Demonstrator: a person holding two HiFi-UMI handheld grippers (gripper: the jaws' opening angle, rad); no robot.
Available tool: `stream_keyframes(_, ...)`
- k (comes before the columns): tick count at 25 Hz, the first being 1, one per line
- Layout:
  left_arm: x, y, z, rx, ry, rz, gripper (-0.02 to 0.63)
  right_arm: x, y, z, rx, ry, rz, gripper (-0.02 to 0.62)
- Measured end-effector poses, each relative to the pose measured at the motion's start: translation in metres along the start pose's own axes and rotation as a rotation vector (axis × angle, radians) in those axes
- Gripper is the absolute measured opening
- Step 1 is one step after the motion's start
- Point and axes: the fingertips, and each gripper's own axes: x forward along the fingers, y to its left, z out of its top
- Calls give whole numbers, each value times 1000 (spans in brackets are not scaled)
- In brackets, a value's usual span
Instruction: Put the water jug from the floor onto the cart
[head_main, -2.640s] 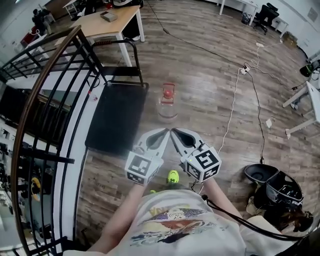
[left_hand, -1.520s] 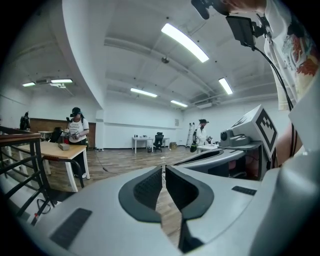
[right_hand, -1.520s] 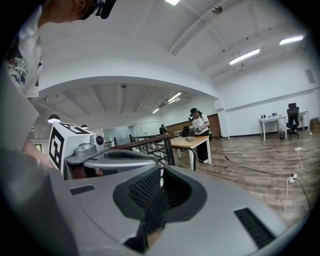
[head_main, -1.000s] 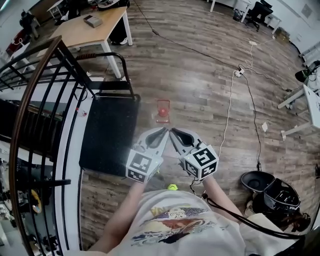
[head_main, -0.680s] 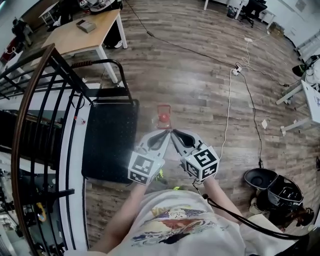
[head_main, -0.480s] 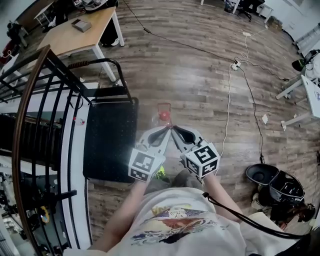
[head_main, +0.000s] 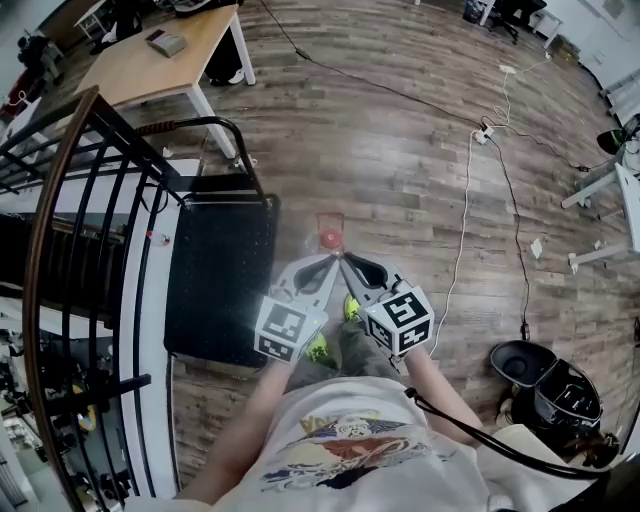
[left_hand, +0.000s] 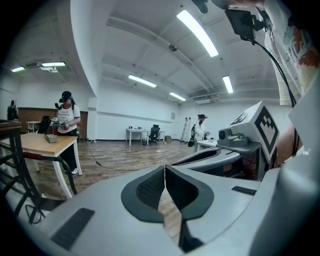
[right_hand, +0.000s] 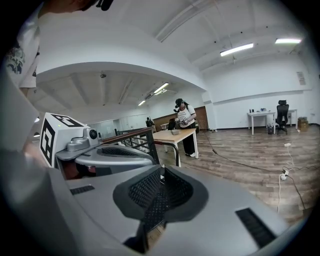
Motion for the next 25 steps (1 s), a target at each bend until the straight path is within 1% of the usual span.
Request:
stream_keyframes(3, 25, 11, 0, -13, 14, 23, 14, 12, -24, 3, 6, 12, 22, 25)
stream_keyframes(8, 68, 32, 7, -12, 32, 69, 14, 35, -68, 11, 10, 34, 72, 25)
stream_keyframes(10, 83, 38, 4, -20, 43, 86, 14, 43, -82, 10, 1, 46, 94, 25)
stream_keyframes(12, 98, 44, 0, -10, 58, 106, 14, 50, -95, 8, -10, 55, 113, 25)
stream_keyframes(15, 118, 53, -1, 1, 73, 131, 14, 61, -113, 3, -4, 59, 139, 25)
stream_keyframes(19, 144, 70, -7, -4, 82, 163, 14, 81, -138, 0, -4, 69, 166, 25)
stream_keyframes(25, 165, 89, -22, -12, 98, 177, 14, 102, -155, -2, -14, 68, 176, 25)
